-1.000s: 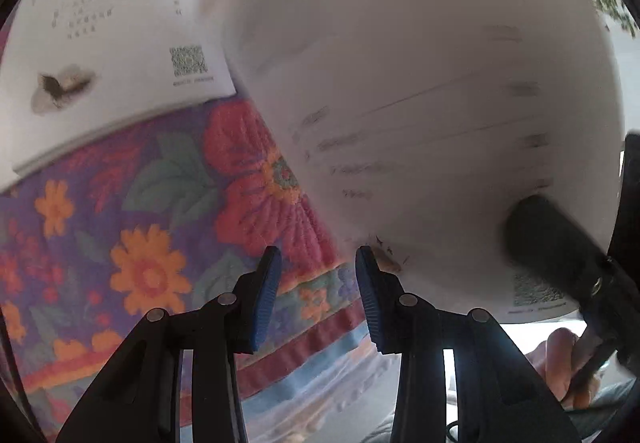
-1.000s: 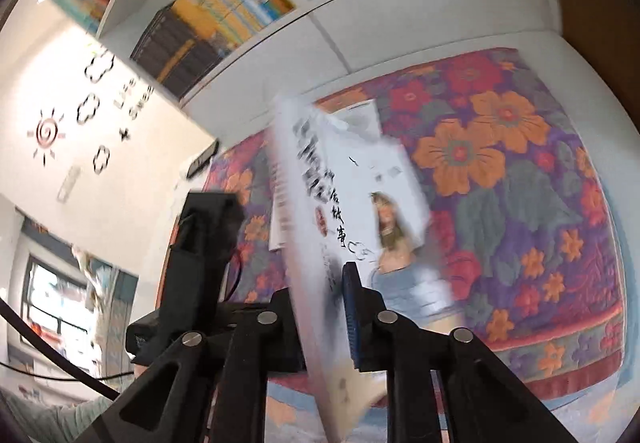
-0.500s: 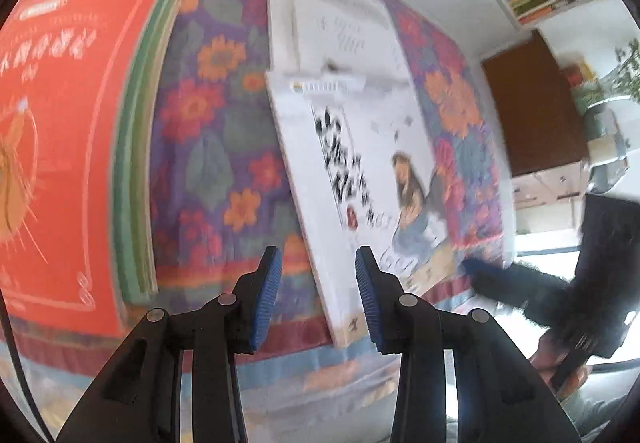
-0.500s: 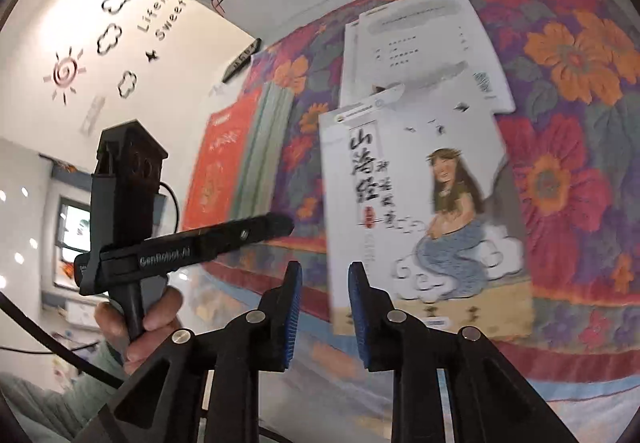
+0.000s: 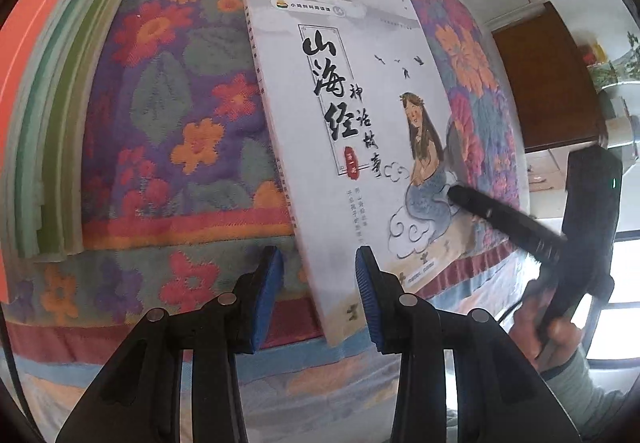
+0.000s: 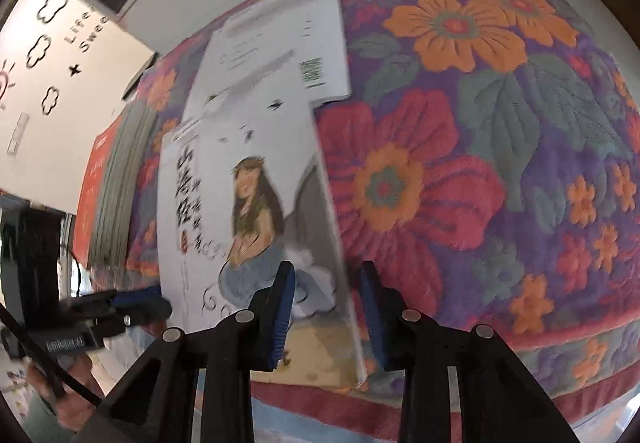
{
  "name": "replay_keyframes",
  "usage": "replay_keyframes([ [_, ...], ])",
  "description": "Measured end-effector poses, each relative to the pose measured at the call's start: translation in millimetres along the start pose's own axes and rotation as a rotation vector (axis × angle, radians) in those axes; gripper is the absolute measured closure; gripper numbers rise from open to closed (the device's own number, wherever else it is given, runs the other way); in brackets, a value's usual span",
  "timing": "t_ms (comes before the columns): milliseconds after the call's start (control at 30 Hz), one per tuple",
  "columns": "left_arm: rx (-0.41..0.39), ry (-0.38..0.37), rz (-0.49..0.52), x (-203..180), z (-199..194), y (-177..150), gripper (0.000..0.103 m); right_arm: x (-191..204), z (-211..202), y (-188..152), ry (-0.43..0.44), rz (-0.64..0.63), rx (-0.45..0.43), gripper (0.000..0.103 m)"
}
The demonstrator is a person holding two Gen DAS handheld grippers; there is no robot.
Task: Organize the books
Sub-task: 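Turn the held book over and lay it onto the book pile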
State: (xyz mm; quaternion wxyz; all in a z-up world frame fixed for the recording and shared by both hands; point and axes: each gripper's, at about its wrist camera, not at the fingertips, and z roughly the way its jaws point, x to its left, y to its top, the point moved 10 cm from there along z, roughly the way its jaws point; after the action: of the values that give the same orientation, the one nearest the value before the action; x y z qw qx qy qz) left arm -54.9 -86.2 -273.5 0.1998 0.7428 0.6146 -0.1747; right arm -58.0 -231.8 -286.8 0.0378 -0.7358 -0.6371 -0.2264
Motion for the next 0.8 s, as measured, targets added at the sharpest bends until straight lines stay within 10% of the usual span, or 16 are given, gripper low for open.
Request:
replay_keyframes([
  [100, 0.002, -0.034, -0.007, -3.3, -2.0, 4.2, 0.068, 8.5, -0.1, -16.9, 0.008, -0.010, 0.016, 0.071],
  [233, -0.045, -0.284, -0.043, -28.4, -28.3, 16.8, 0.068, 9.6, -3.0, -29.1, 0.021, 0.007, 0.004, 0.071],
  [567, -0.018, -0.171, 0.000, -41.2, 17.1, 15.0, 0.087, -7.0, -7.6, -27.6, 0.210, 0.236, 0.002, 0.071],
  [800, -0.009, -0.503, -0.127, -71.6, -8.9, 37.0, 0.088, -11.9, -20.6, -31.9, 0.421, 0.378, 0.046, 0.044],
])
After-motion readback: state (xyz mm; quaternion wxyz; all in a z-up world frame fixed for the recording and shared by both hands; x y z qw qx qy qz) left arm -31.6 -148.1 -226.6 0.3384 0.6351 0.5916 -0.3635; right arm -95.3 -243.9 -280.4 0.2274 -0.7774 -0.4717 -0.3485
